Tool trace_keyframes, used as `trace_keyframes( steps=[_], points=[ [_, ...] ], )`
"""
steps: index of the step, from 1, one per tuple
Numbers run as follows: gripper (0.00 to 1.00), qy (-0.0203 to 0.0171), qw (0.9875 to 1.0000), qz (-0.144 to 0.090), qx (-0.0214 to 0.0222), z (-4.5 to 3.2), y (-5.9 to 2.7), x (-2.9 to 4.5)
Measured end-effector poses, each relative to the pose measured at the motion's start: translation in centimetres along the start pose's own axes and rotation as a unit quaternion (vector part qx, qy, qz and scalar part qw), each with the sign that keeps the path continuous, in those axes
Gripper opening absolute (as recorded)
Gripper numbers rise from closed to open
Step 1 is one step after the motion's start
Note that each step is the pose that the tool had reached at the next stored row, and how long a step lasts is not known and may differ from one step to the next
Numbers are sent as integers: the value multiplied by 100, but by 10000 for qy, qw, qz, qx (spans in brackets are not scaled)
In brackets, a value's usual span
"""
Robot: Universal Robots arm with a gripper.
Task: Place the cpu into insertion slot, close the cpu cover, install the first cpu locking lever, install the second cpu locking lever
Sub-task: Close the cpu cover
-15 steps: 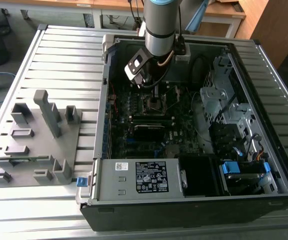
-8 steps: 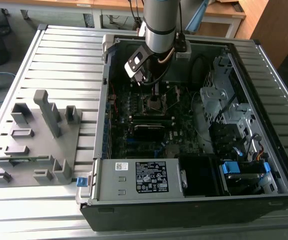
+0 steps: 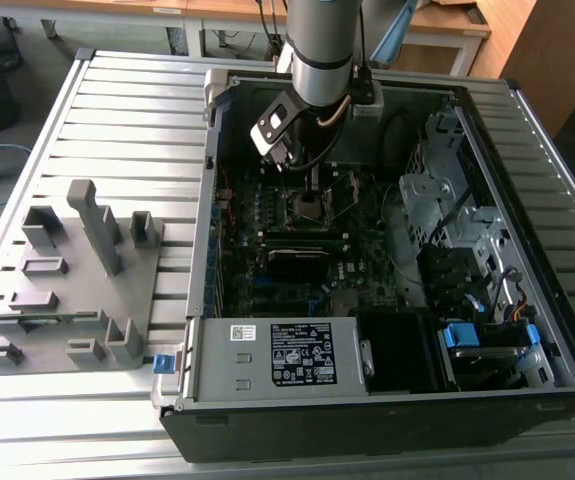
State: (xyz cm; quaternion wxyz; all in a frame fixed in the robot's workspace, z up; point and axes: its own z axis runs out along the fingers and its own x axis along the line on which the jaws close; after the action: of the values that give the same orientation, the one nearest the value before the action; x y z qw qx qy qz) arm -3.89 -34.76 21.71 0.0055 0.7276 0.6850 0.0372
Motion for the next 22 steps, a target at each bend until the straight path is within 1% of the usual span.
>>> trace_keyframes(
  steps=[22],
  points=[
    [10,-2,10000,0,1,-38,2,1]
  ],
)
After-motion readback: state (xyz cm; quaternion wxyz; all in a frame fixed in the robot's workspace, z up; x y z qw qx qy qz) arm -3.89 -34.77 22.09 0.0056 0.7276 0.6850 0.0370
